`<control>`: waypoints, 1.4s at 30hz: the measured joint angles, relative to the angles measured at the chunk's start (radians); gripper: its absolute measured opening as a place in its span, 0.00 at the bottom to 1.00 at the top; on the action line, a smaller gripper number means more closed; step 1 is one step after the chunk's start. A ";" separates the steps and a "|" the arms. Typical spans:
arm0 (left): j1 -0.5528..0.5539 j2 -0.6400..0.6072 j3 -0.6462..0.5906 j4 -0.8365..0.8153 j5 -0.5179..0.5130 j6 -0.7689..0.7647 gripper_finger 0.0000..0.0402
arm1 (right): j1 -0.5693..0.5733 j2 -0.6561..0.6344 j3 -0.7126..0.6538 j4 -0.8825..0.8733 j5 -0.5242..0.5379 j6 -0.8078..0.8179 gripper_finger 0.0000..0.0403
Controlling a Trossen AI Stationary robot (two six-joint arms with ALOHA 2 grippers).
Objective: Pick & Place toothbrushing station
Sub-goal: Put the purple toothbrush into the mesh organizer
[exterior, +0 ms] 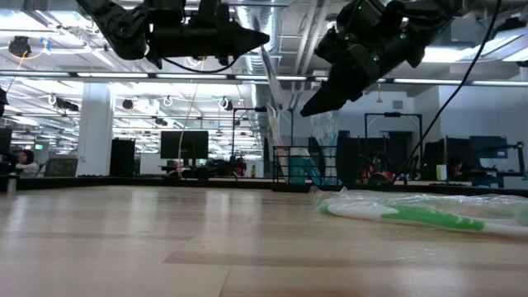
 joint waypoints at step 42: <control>0.168 0.363 0.296 -0.026 -0.158 -0.049 0.02 | 0.098 0.001 0.000 0.013 0.000 -0.001 0.42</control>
